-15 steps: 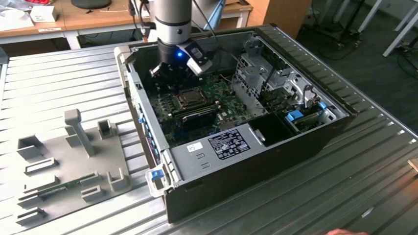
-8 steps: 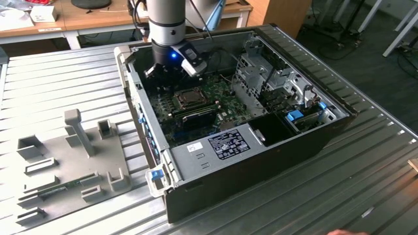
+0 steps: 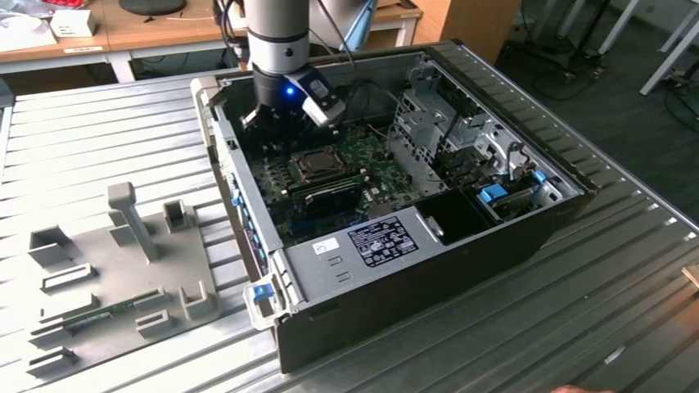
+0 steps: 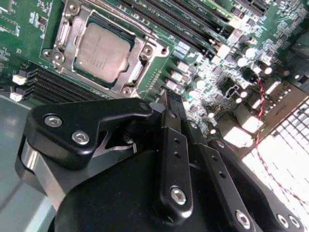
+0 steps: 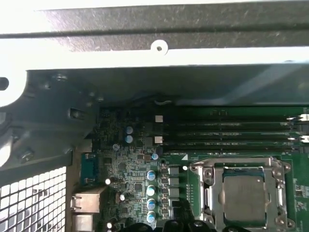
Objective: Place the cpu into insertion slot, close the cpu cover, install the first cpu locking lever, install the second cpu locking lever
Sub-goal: 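Install the first cpu locking lever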
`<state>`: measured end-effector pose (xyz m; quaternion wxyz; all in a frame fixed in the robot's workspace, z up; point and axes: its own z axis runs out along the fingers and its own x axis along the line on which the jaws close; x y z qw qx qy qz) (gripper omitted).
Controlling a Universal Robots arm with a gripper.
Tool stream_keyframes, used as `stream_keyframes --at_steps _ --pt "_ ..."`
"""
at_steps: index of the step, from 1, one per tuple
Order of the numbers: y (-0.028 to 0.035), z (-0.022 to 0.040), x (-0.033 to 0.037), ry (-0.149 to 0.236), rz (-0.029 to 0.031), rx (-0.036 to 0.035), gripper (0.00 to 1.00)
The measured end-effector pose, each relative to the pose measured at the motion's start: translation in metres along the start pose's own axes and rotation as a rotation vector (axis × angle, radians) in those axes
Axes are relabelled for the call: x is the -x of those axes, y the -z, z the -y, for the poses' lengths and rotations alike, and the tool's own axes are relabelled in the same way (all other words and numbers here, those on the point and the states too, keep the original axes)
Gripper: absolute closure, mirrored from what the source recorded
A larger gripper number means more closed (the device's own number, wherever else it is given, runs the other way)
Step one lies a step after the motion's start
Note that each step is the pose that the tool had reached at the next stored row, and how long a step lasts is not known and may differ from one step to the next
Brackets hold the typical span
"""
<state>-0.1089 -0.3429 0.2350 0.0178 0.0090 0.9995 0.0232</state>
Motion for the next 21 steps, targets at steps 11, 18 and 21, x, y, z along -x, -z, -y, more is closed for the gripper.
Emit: stream_keyframes --at_steps 11,18,21 --pt "0.0206 -0.001 0.0007 0.0 0.0004 0.0 0.89" --pt "0.0209 -0.0008 -0.0079 0.0 0.0097 0.0002 0.89" --pt "0.0207 -0.0011 -0.0099 0.0 0.0106 0.0007 0.89"
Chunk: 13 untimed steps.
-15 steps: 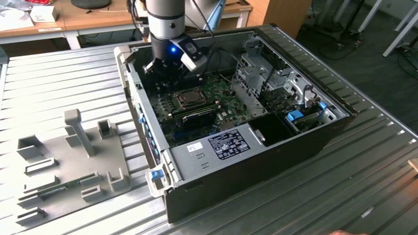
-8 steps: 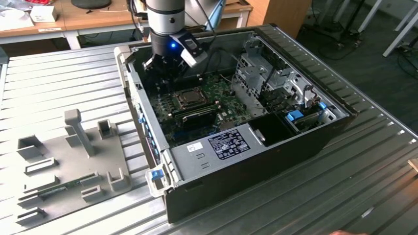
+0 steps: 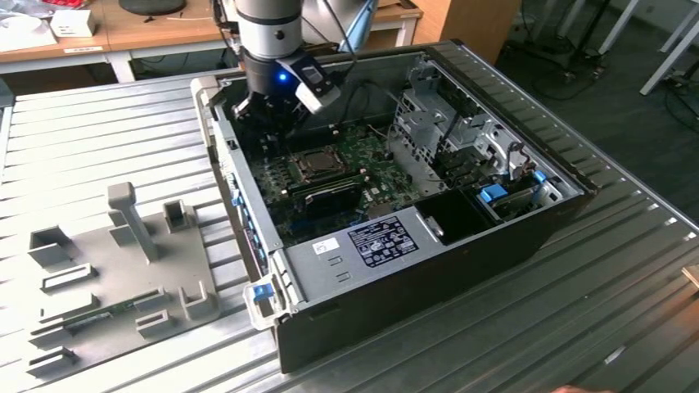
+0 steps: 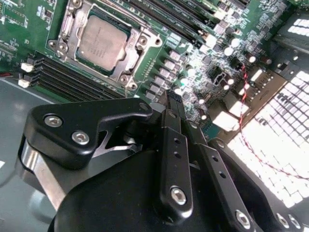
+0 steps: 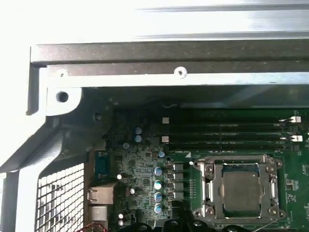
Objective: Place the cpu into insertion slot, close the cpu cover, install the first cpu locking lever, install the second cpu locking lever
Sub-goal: 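Install the first cpu locking lever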
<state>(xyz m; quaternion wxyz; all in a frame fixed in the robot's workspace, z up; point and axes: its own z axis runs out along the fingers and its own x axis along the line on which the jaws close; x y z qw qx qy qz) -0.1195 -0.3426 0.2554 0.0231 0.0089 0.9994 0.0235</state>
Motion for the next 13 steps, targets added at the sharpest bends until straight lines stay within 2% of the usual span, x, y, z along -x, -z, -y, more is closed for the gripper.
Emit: stream_keyframes --at_steps 6,13 --pt "-0.0004 -0.0056 -0.0025 -0.002 0.0009 0.0 0.89" --pt "-0.0014 -0.0182 -0.0041 -0.004 0.0014 0.0 0.89"
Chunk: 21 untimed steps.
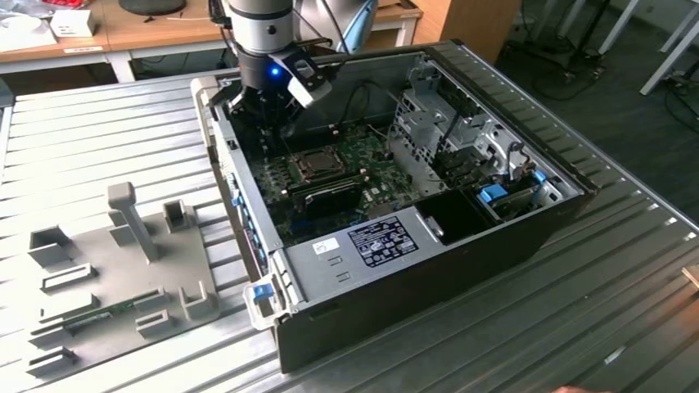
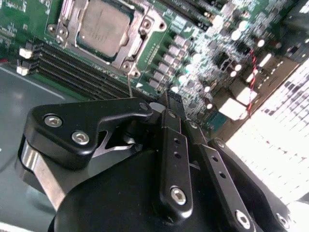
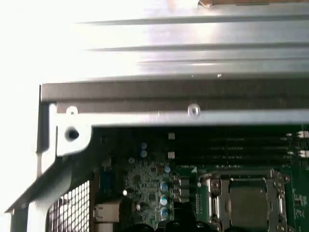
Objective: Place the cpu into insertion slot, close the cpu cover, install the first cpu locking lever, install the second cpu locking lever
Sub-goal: 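Install the first cpu locking lever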
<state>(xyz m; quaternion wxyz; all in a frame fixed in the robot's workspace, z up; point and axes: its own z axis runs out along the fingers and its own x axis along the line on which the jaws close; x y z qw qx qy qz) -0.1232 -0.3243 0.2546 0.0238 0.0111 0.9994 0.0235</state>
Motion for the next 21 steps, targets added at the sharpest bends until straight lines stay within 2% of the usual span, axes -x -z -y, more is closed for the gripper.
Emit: stream_keyframes --at_steps 6,15,21 --pt "-0.0011 -0.0111 -0.0005 -0.002 0.0001 -0.0002 0.89" --pt "-0.0023 -0.018 -0.0008 -0.005 0.0002 -0.0004 0.89" --pt "-0.0029 -0.0185 0.002 -0.008 0.0003 -0.0005 0.89"
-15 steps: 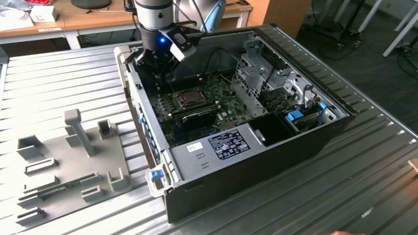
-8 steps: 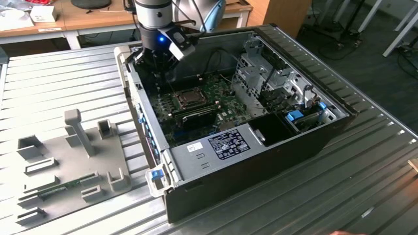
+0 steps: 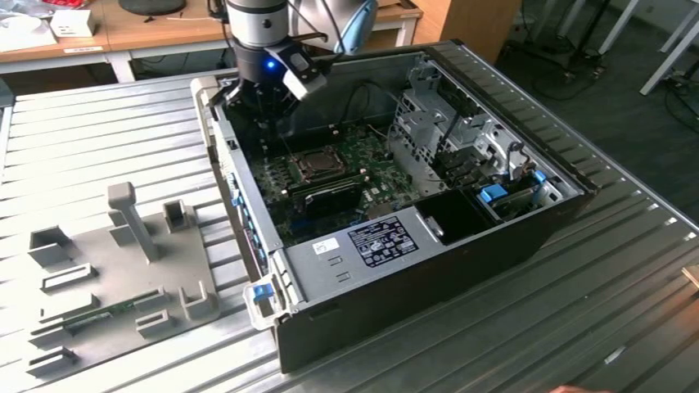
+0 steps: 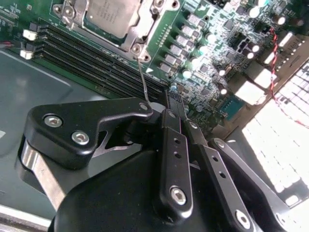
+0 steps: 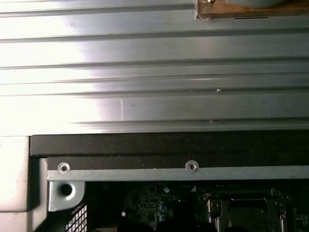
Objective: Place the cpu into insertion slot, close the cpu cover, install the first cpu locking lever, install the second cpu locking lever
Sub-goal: 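Install the first cpu locking lever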
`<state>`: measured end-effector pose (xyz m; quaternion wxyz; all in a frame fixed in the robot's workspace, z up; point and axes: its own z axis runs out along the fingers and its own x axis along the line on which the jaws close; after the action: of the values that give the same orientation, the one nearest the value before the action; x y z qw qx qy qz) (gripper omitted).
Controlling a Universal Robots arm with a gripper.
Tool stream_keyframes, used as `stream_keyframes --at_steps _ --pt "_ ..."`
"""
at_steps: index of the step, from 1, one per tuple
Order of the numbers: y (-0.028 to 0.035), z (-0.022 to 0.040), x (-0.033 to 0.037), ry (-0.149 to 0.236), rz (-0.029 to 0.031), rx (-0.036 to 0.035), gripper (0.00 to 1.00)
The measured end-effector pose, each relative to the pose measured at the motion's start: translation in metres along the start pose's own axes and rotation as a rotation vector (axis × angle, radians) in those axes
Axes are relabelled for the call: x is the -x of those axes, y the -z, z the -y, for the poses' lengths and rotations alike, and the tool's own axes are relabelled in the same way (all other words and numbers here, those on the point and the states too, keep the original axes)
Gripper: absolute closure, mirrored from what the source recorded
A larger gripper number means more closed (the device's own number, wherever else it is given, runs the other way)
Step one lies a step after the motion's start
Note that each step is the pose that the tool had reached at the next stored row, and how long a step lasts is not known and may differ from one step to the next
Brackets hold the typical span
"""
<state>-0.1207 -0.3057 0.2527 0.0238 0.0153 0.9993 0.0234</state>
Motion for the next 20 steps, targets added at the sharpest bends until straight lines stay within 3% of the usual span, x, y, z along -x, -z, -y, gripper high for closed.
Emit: stream_keyframes --at_steps 20 --pt "-0.0022 -0.0008 0.0276 -0.031 0.0015 -0.0015 0.89"
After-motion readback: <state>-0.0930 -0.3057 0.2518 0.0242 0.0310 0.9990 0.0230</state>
